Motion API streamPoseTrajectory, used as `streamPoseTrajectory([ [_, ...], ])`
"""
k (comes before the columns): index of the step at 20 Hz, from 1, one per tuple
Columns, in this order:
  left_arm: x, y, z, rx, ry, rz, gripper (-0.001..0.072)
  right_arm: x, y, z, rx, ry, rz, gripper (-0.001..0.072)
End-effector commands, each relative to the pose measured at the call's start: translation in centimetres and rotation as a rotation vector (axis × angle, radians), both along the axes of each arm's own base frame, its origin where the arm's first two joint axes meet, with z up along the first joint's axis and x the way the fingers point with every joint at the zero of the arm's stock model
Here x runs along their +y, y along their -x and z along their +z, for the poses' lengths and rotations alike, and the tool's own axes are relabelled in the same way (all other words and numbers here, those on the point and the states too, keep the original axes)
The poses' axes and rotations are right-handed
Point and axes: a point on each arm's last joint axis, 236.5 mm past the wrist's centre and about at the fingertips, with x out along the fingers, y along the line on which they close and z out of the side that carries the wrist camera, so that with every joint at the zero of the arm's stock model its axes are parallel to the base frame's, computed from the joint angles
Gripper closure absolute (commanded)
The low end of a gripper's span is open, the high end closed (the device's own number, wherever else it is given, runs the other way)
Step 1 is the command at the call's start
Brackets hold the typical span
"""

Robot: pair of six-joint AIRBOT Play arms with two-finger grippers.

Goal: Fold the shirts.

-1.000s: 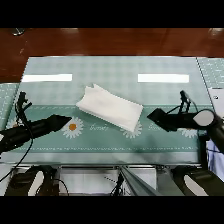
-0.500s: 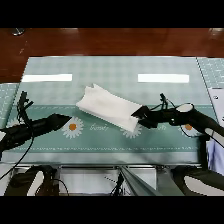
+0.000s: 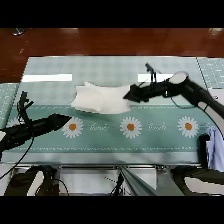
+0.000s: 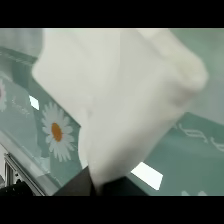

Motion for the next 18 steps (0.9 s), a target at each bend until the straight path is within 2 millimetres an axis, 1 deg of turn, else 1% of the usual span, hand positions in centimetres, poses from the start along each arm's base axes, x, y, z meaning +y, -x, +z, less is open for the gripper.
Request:
streamPoseTrajectory([
  [1, 0.0, 0.0, 0.0, 0.0, -0.001, 0.001, 0.0684, -2.9, -1.8, 8.5, -0.177, 0.176, 0.058, 0.0693],
  [3, 0.0, 0.0, 0.0, 0.0, -0.001, 0.0, 0.0683, -7.1, -3.2, 12.3, -0.246, 0.318, -0.027, 0.0693],
  [4, 0.0, 0.0, 0.0, 0.001, 0.0, 0.0, 0.0683, -9.4, -3.5, 14.2, -0.266, 0.368, -0.07, 0.0693],
  [5, 0.0, 0.0, 0.0, 0.001, 0.0, 0.001, 0.0683, -11.7, -3.5, 15.9, -0.271, 0.402, -0.108, 0.0694],
  [7, 0.0, 0.1, 0.0, 0.002, 0.0, -0.003, 0.0683, -16.1, -2.8, 18.4, -0.255, 0.432, -0.198, 0.0694],
  [8, 0.0, 0.1, 0.0, 0.003, 0.001, -0.002, 0.0683, -18.4, -2.4, 19.2, -0.243, 0.447, -0.252, 0.0694],
  [9, 0.0, 0.1, 0.0, 0.003, 0.001, -0.002, 0.0683, -21.2, -1.7, 19.8, -0.219, 0.464, -0.324, 0.0693],
  [11, -0.1, 0.2, 0.0, 0.007, 0.003, -0.008, 0.0683, -26.4, 0.4, 20.5, -0.16, 0.492, -0.438, 0.0693],
  [13, -0.1, 0.2, 0.0, 0.007, 0.003, -0.009, 0.0683, -31.1, 3.3, 20.7, -0.085, 0.522, -0.55, 0.0693],
  [15, -0.1, 0.2, 0.0, 0.007, 0.003, -0.008, 0.0683, -35.2, 6.3, 20.8, -0.019, 0.551, -0.657, 0.0693],
  [17, -0.1, 0.2, 0.0, 0.007, 0.003, -0.008, 0.0683, -38.5, 8.9, 21.7, -0.005, 0.577, -0.8, 0.0693],
  [18, -0.1, 0.2, 0.0, 0.006, 0.003, -0.008, 0.0683, -40.1, 10.9, 21.6, 0.022, 0.605, -0.878, 0.0693],
])
